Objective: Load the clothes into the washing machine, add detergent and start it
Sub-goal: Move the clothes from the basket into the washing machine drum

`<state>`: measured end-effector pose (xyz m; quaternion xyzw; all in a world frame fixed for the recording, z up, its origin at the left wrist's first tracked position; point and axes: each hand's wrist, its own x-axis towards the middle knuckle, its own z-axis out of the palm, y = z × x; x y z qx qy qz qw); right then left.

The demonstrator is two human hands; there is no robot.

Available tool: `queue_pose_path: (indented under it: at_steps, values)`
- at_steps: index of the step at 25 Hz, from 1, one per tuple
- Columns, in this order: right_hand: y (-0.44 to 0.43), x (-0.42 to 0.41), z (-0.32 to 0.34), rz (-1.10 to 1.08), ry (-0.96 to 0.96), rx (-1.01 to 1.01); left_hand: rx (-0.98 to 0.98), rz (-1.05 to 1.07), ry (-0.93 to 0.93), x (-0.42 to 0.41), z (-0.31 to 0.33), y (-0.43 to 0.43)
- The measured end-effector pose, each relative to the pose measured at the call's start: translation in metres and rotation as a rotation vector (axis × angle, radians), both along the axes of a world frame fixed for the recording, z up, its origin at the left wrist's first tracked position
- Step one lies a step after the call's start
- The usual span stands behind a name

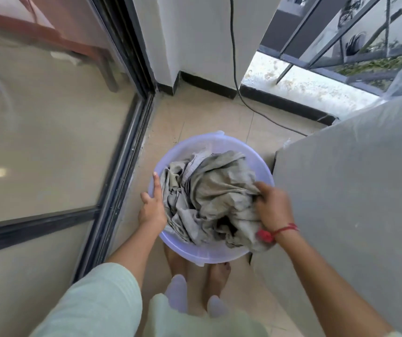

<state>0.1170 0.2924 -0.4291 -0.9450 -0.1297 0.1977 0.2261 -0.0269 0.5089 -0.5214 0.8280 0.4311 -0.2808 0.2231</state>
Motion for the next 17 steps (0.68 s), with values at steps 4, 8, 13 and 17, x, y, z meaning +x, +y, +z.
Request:
queue_pose_path:
  at_steps: [4,8,13,17]
  values:
    - [-0.022,0.002,0.069,-0.074,-0.216,0.152,-0.045,0.059,0.016,0.004,0.002,0.007]
    - [0.008,-0.028,0.080,0.037,-0.108,0.231,-0.018,0.004,-0.029,0.004,0.001,-0.016]
    - [-0.016,-0.057,0.134,-0.069,-0.247,0.272,-0.195,0.070,-0.069,-0.012,0.008,-0.021]
    - [-0.020,-0.052,0.182,0.016,-0.286,0.127,-0.247,0.296,-0.499,0.007,0.100,-0.013]
